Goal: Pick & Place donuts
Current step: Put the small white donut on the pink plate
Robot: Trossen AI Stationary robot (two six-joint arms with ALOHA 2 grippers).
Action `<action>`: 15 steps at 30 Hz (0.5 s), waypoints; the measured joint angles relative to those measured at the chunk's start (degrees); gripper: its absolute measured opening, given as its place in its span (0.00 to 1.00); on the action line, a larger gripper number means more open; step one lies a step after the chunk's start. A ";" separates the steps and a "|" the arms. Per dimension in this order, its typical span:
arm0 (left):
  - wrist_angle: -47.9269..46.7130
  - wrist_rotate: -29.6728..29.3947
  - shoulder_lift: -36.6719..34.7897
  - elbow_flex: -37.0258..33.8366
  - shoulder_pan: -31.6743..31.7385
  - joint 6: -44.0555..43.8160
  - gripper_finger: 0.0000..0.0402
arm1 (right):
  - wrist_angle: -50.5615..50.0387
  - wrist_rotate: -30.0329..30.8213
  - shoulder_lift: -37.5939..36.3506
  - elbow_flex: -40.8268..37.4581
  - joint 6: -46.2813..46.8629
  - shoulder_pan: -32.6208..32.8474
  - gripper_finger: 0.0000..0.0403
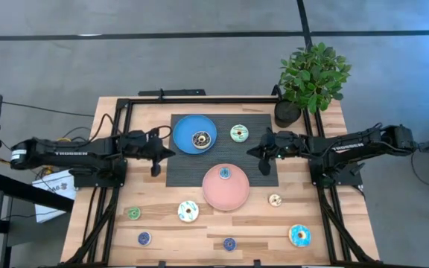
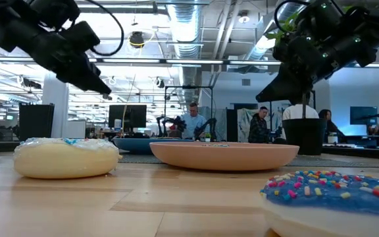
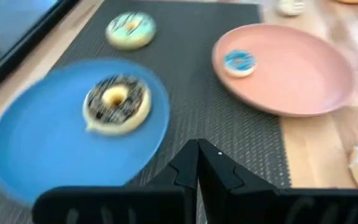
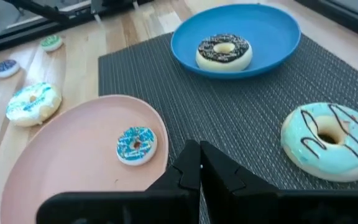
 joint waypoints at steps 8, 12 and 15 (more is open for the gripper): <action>0.01 2.69 0.00 -0.24 -0.96 1.72 0.00 | -7.28 10.26 0.00 3.13 8.01 9.41 0.00; 1.46 3.27 -0.89 -3.18 -1.03 0.91 0.00 | -21.54 18.04 0.00 10.35 14.12 16.51 0.00; 4.96 3.27 -1.19 -5.20 -1.02 0.09 0.00 | -31.54 18.13 0.00 15.79 23.27 20.29 0.00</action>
